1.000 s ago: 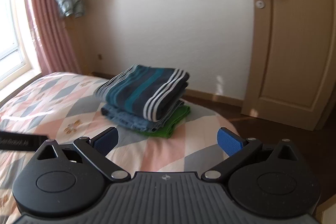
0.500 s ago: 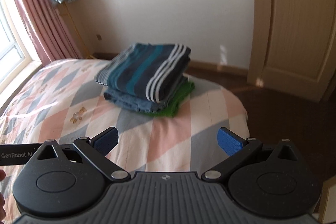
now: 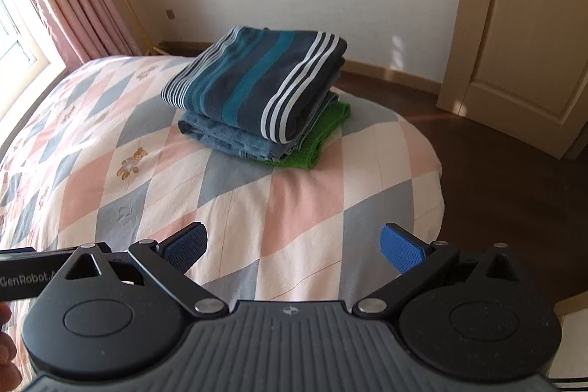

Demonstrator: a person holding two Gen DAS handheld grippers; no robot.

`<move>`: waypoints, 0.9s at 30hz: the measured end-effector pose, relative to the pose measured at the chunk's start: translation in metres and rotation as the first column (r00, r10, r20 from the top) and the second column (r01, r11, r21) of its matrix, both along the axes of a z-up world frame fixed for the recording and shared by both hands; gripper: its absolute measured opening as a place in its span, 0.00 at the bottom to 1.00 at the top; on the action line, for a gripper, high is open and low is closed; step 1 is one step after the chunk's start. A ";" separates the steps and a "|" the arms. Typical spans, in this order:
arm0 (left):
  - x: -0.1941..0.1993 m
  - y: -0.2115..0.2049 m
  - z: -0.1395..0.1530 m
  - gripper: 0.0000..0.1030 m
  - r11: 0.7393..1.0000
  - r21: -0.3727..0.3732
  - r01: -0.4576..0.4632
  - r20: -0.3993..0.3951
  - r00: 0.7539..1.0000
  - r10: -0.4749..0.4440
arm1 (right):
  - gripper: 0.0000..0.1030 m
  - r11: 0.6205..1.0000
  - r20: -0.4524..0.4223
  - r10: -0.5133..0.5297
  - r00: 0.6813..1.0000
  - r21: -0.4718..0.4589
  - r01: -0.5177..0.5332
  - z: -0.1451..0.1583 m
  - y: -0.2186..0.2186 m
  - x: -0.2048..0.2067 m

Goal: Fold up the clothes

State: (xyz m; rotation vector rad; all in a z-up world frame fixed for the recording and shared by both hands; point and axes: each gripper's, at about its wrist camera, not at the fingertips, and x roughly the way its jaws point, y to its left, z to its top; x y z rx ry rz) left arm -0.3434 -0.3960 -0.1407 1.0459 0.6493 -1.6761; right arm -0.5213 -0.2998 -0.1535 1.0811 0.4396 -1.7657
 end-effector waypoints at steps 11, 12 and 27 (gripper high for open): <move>-0.017 -0.025 -0.004 0.99 1.000 0.016 0.005 0.013 1.000 -0.005 | 1.00 0.999 0.020 0.026 0.999 0.033 -0.027 -0.006 -0.038 -0.016; -0.019 -0.027 -0.004 0.99 1.000 0.016 0.006 0.013 1.000 -0.006 | 1.00 0.999 0.021 0.028 0.999 0.035 -0.029 -0.007 -0.041 -0.018; -0.052 -0.062 -0.015 0.99 0.999 0.042 -0.007 0.012 1.000 0.006 | 1.00 0.996 0.028 0.055 0.998 0.071 -0.057 -0.020 -0.079 -0.054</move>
